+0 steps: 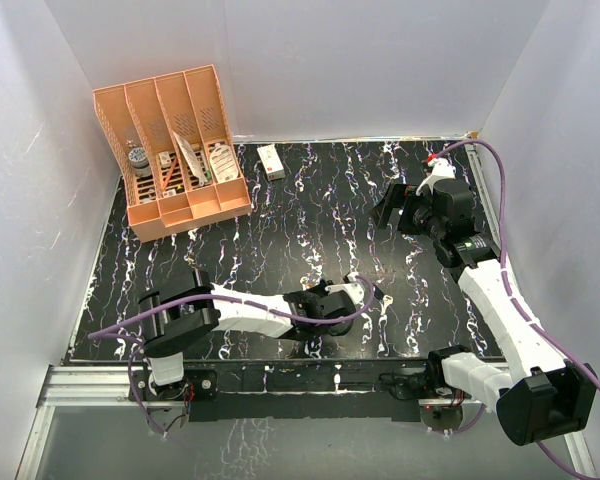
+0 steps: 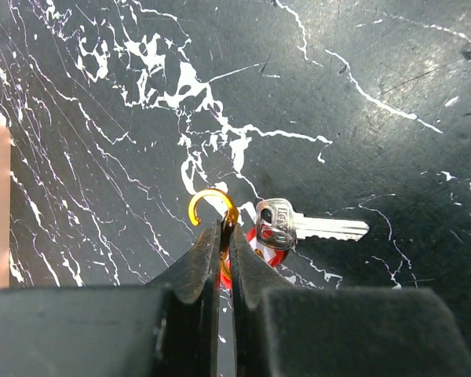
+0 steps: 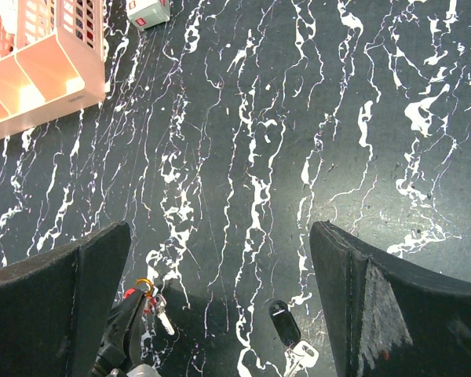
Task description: Put the keys on the keyring
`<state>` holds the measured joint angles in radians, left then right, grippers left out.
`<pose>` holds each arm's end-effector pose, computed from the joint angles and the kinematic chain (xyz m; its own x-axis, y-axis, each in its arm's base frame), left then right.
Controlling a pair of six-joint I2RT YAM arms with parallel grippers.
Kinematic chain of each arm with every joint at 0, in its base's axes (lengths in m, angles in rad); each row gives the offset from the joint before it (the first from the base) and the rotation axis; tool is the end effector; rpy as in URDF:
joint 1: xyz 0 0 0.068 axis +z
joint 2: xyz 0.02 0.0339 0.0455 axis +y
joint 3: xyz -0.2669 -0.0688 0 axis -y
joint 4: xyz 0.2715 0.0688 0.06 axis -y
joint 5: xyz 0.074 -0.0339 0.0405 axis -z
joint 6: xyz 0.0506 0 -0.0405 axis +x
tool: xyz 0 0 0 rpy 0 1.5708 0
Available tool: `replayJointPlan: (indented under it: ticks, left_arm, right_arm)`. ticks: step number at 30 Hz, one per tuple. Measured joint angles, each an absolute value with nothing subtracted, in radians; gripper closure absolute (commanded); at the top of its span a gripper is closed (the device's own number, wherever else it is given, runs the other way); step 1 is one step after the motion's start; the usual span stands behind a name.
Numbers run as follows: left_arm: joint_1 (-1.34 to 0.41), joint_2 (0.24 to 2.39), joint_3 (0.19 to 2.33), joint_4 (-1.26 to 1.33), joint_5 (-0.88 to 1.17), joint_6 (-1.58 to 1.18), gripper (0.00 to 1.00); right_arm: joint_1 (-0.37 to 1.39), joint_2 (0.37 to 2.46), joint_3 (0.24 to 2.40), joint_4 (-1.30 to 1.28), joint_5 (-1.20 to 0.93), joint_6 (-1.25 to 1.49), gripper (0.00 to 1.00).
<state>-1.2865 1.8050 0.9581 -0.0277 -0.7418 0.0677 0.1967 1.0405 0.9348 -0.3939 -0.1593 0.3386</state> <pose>0.1389 -0.3533 0.1240 -0.1751 0.7769 -0.6048 0.5993 0.5714 0.5606 0.2634 0.0607 0.3154 -0.5526 0.2243 -0.8027 -0.1547 0.9188 0.3632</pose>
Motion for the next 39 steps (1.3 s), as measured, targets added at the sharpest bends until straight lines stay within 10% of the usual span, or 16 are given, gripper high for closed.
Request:
replayJointPlan:
  ticks: [39]
  left_arm:
    - [-1.286, 1.854, 1.022, -0.060, -0.702, 0.090, 1.00]
  right_arm:
    - [0.197, 1.040, 0.935, -0.394, -0.155, 0.333, 0.02]
